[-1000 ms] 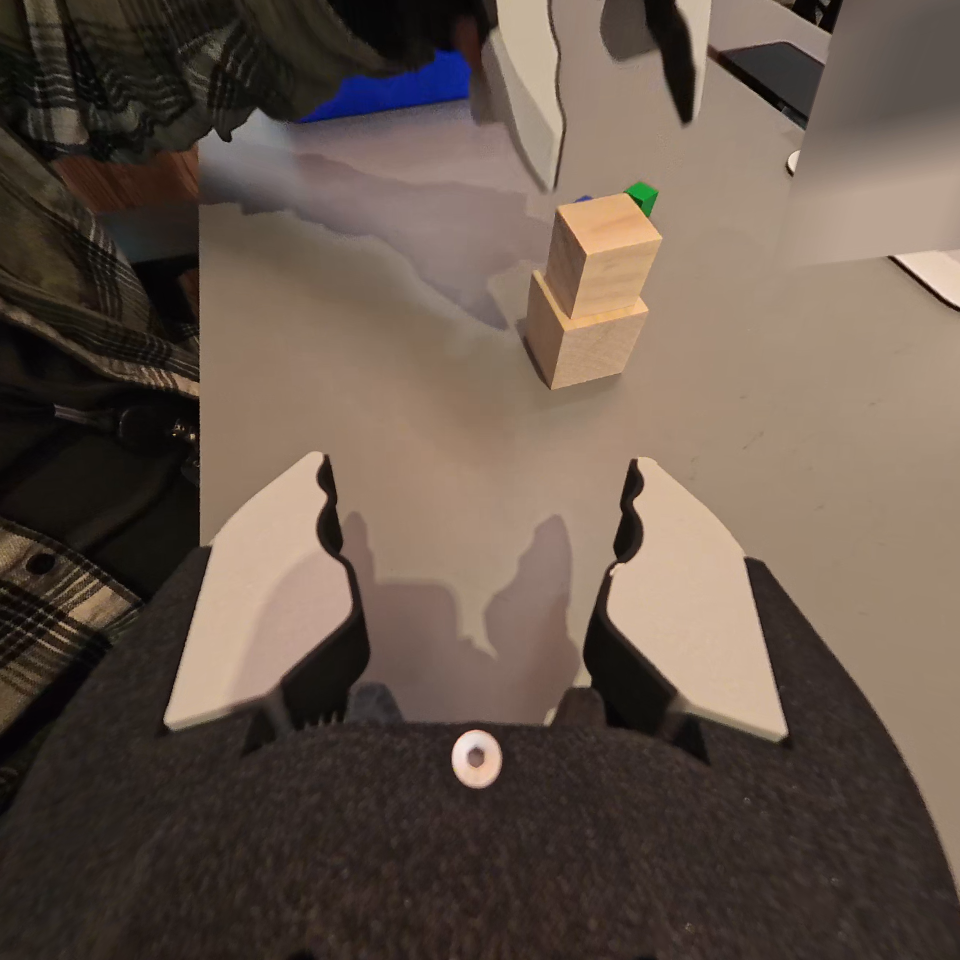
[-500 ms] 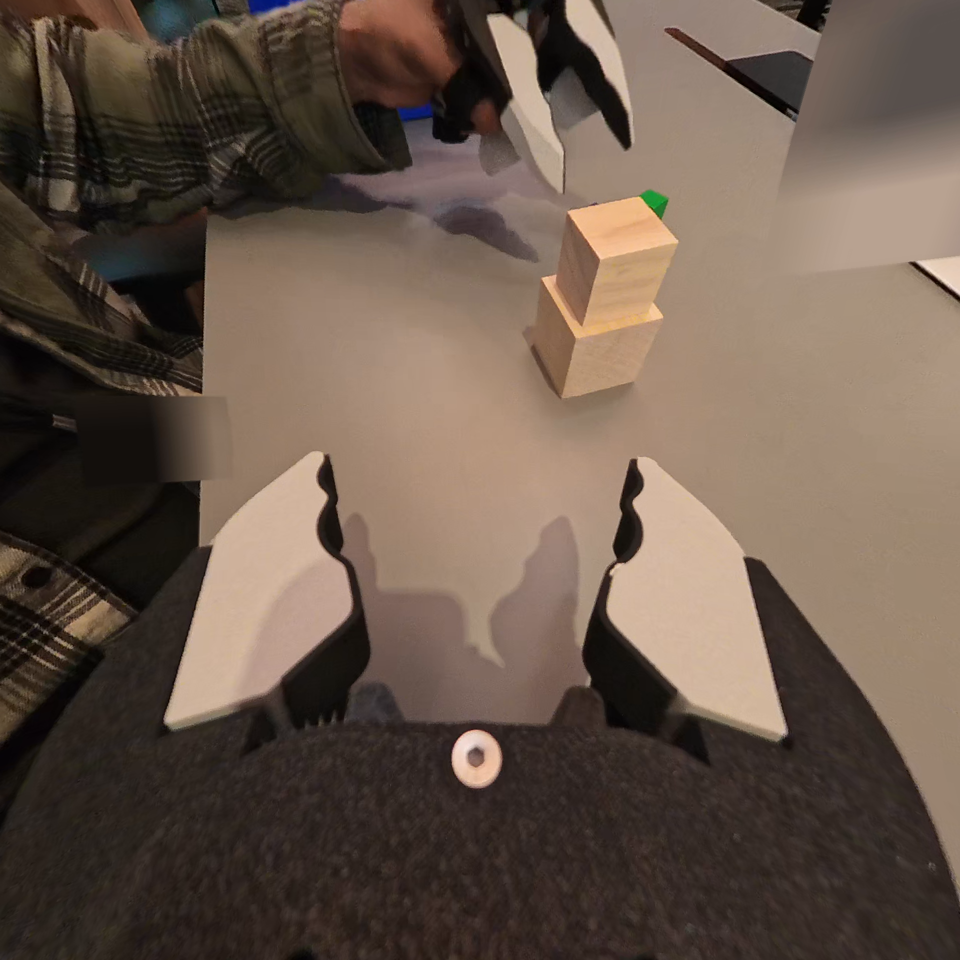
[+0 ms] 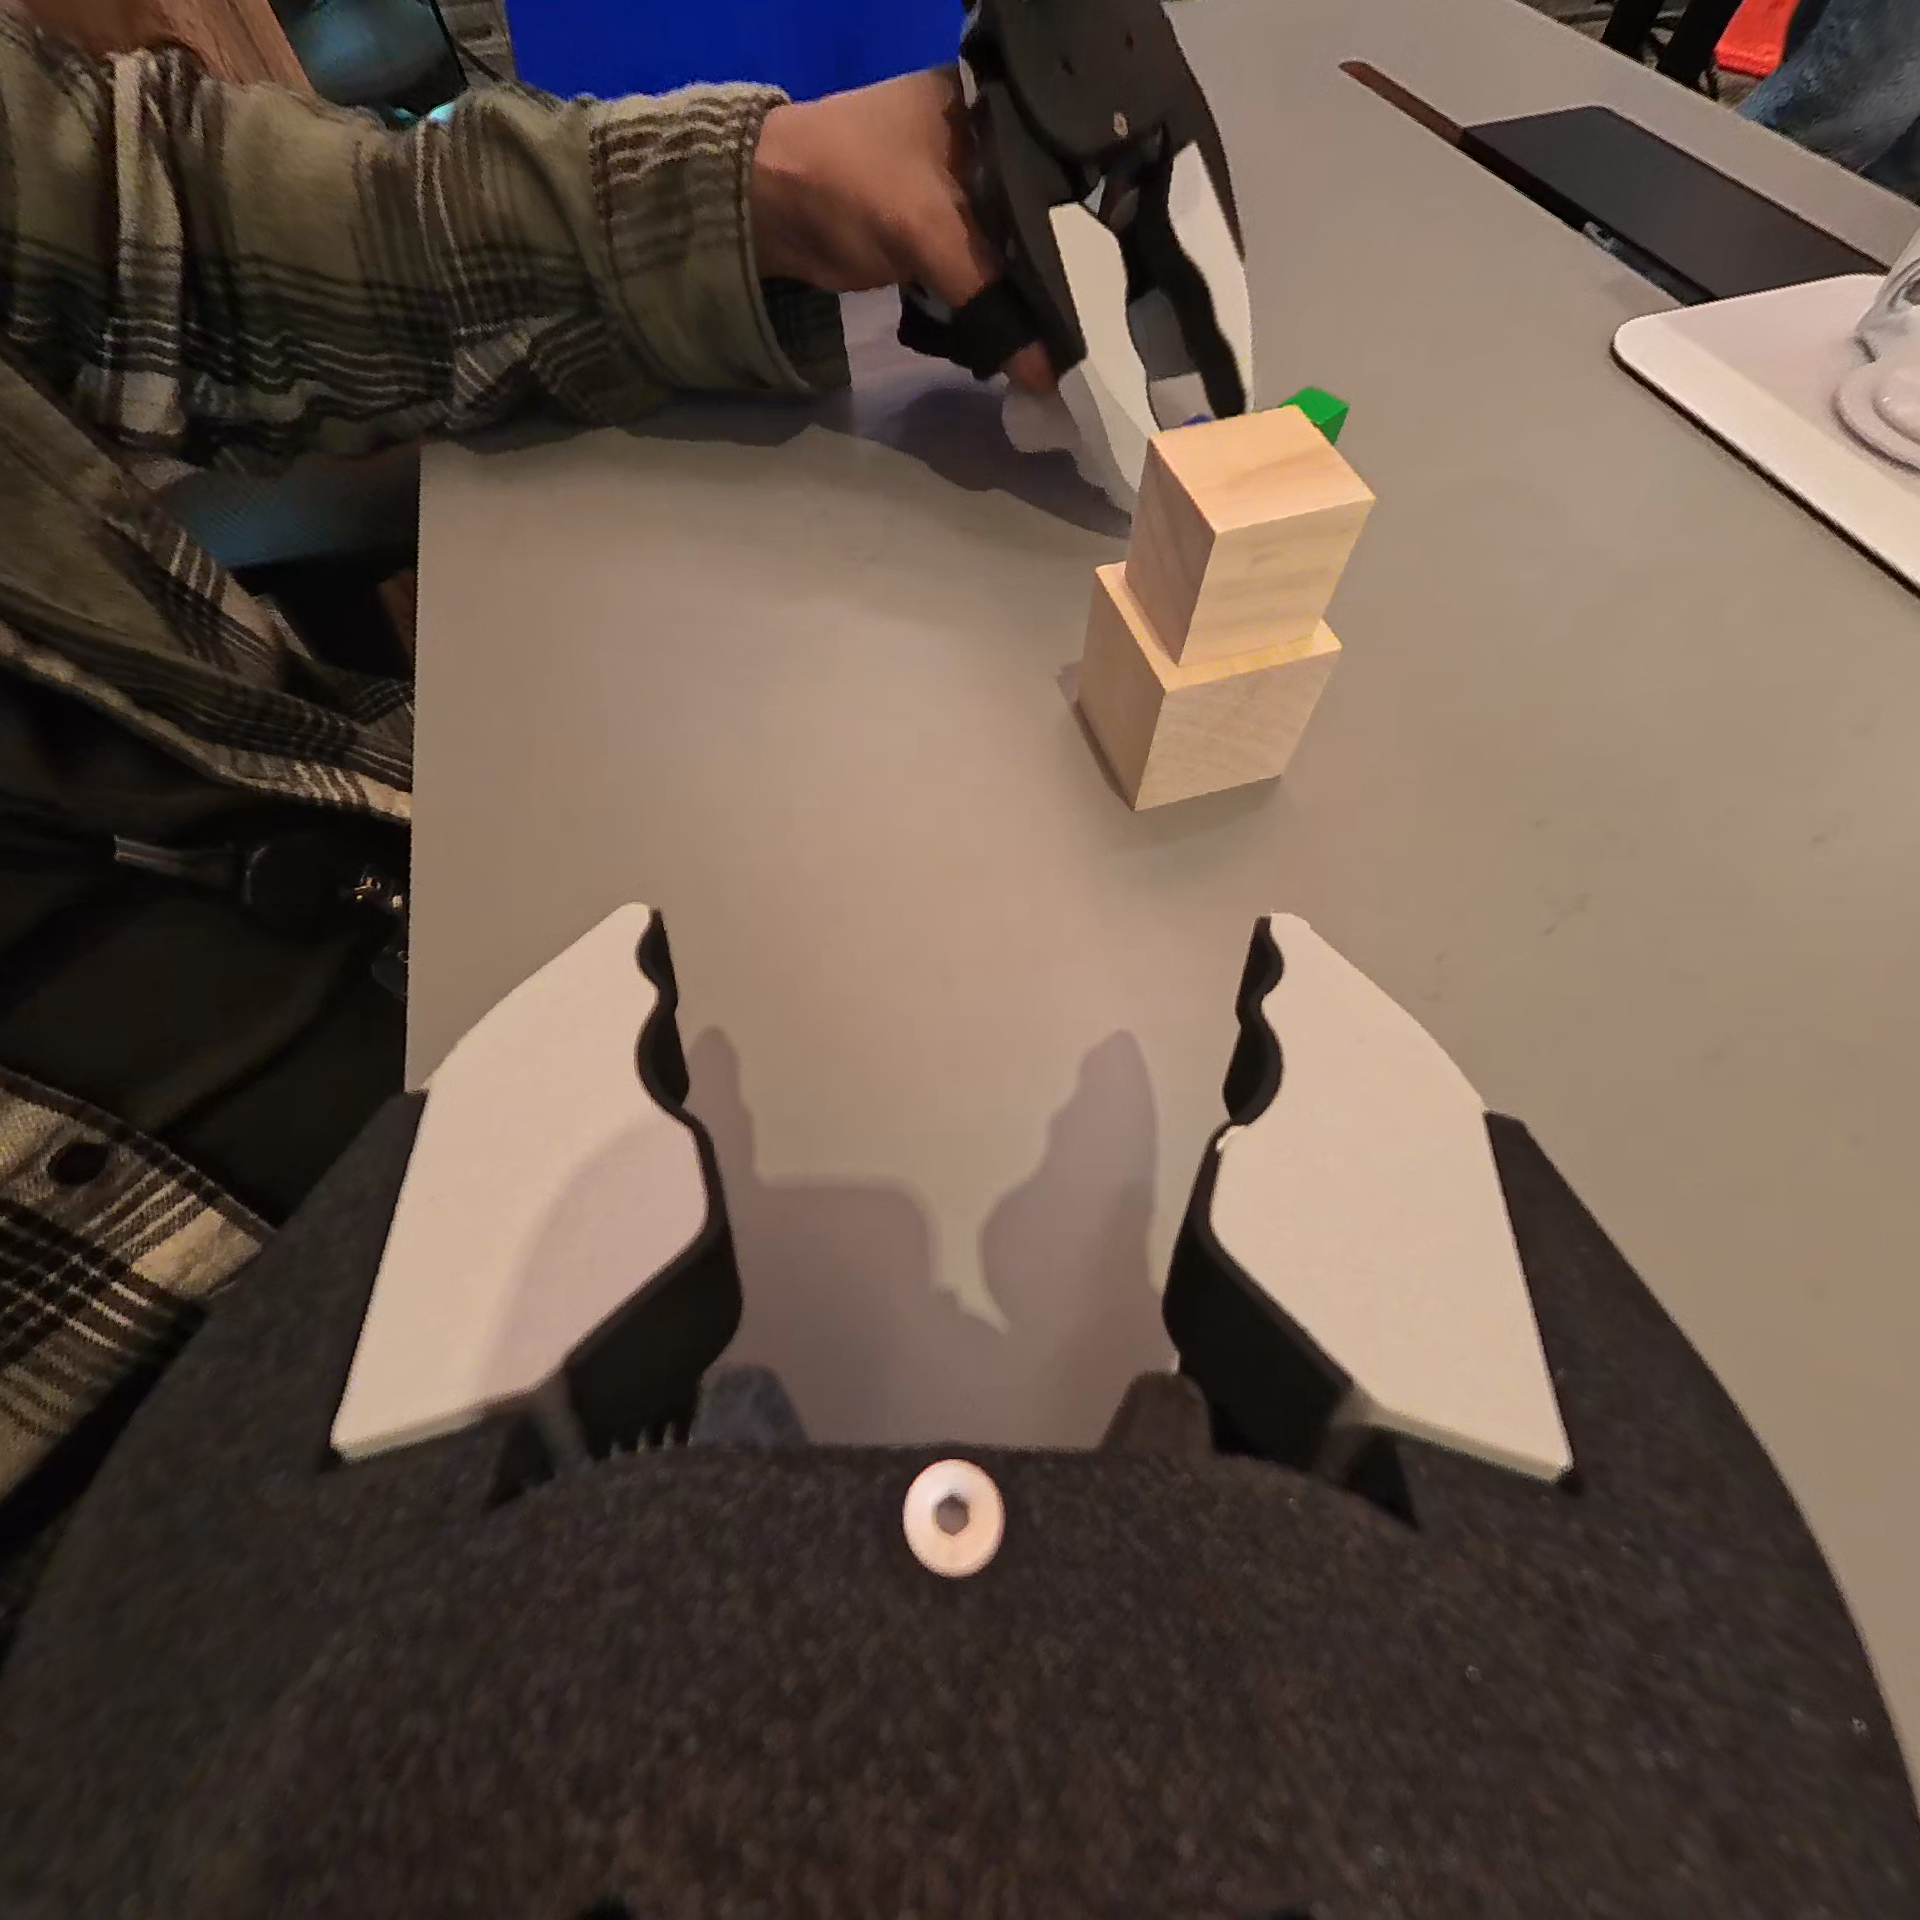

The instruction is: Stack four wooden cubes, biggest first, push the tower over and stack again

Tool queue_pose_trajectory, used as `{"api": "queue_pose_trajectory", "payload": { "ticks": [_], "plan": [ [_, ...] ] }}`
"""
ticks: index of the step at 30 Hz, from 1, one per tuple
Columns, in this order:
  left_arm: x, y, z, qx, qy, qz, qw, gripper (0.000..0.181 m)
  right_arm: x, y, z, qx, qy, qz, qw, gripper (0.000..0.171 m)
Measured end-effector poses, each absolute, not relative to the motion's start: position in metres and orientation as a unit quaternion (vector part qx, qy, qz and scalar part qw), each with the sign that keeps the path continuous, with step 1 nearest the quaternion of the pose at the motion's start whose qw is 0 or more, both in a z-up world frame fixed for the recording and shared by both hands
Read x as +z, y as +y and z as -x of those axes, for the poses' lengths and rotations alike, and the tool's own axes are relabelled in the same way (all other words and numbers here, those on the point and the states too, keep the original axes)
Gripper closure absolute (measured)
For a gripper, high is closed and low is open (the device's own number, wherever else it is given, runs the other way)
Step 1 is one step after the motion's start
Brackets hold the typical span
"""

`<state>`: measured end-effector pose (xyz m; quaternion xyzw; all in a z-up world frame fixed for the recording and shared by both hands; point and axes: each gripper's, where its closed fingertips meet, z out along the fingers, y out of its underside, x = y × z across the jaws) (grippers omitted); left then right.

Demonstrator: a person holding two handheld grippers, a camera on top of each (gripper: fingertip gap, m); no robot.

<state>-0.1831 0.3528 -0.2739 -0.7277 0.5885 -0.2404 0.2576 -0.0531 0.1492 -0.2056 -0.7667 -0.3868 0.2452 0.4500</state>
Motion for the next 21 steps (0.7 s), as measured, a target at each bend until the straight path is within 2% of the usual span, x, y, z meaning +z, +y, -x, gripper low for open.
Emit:
{"api": "queue_pose_trajectory", "payload": {
  "ticks": [1,5,14,21],
  "plan": [
    [-0.275,0.350,0.183,-0.242,0.596,0.724,0.250,0.153,-0.205,0.149,0.053,0.246,-0.387,0.766,0.451,0.069],
    [-0.263,0.349,0.181,-0.244,0.598,0.720,0.253,0.154,-0.200,0.150,0.054,0.245,-0.385,0.762,0.460,0.071],
    [-0.161,0.299,0.135,-0.295,0.660,0.638,0.264,0.154,-0.197,0.145,0.053,0.252,-0.380,0.754,0.474,0.075],
    [-0.168,0.268,0.107,-0.284,0.703,0.610,0.230,0.153,-0.199,0.141,0.049,0.253,-0.378,0.755,0.472,0.075]
  ]
}}
